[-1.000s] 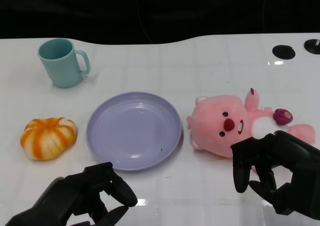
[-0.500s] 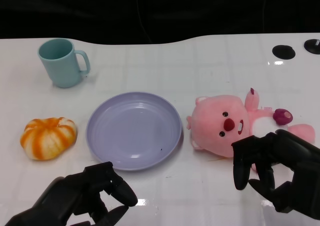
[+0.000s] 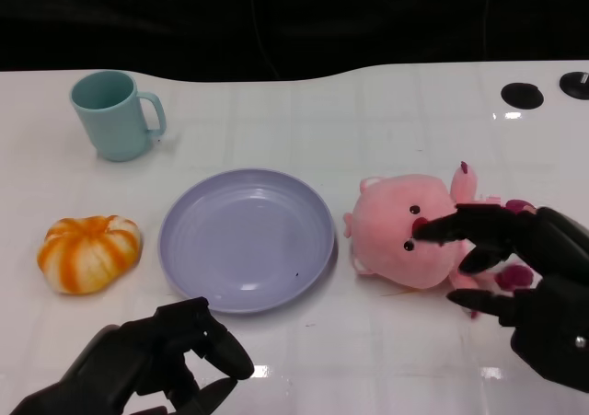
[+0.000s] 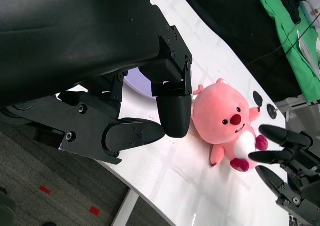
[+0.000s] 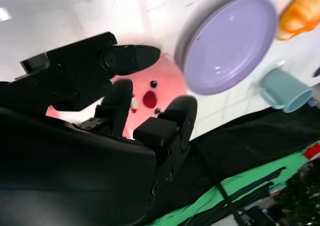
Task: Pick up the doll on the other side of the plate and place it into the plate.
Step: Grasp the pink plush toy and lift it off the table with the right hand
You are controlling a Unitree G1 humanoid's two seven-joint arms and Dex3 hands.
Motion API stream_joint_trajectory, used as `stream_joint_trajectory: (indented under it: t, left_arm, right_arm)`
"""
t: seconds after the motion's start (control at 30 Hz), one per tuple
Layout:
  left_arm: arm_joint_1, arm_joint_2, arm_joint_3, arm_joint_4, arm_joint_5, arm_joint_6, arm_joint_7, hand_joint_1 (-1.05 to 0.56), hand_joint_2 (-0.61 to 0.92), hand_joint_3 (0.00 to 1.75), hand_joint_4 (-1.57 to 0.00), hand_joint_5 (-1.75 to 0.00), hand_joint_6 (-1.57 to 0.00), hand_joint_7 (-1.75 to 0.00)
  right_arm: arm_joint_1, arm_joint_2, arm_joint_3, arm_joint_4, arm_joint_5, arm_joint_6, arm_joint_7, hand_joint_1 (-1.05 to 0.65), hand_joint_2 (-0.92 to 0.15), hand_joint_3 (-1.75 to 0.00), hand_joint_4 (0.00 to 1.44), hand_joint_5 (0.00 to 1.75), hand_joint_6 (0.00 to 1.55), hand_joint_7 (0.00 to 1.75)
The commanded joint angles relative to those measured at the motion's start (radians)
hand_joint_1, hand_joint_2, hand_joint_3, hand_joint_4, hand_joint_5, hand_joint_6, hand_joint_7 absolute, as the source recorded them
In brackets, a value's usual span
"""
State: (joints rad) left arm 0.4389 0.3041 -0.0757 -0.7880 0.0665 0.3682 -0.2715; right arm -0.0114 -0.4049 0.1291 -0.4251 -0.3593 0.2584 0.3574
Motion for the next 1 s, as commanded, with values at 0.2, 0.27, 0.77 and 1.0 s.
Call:
stream_joint_trajectory:
  t: [0.2,0.27,0.77,1.0]
  left_arm:
    - [-0.008,0.008,-0.007,0.015,0.010,-0.002,0.000,-0.19,0.86,0.53,-0.63,-1.59,-0.62,-1.28]
    - [-0.010,0.008,-0.007,0.020,0.010,-0.008,0.000,-0.19,0.87,0.53,-0.63,-1.58,-0.62,-1.28]
    - [-0.011,0.004,-0.003,0.028,0.007,-0.014,0.001,-0.19,0.87,0.52,-0.62,-1.58,-0.61,-1.28]
    - [-0.006,0.007,0.000,0.020,0.008,-0.012,0.000,-0.19,0.88,0.52,-0.62,-1.58,-0.61,-1.28]
  right_arm:
    - [-0.085,-0.037,0.016,-0.042,-0.145,0.187,0.019,-0.65,-0.92,-0.10,0.08,0.57,0.20,0.01]
    - [-0.110,-0.053,0.038,-0.045,-0.194,0.236,0.050,-0.68,-0.92,-0.11,0.05,0.56,0.17,0.00]
    - [-0.297,-0.037,0.241,0.206,-0.505,0.382,0.114,-0.75,-0.92,-0.06,0.10,0.52,0.20,0.02]
    - [-0.355,0.035,0.285,0.385,-0.523,0.381,0.053,-0.78,-0.92,-0.10,0.11,0.53,0.22,0.03]
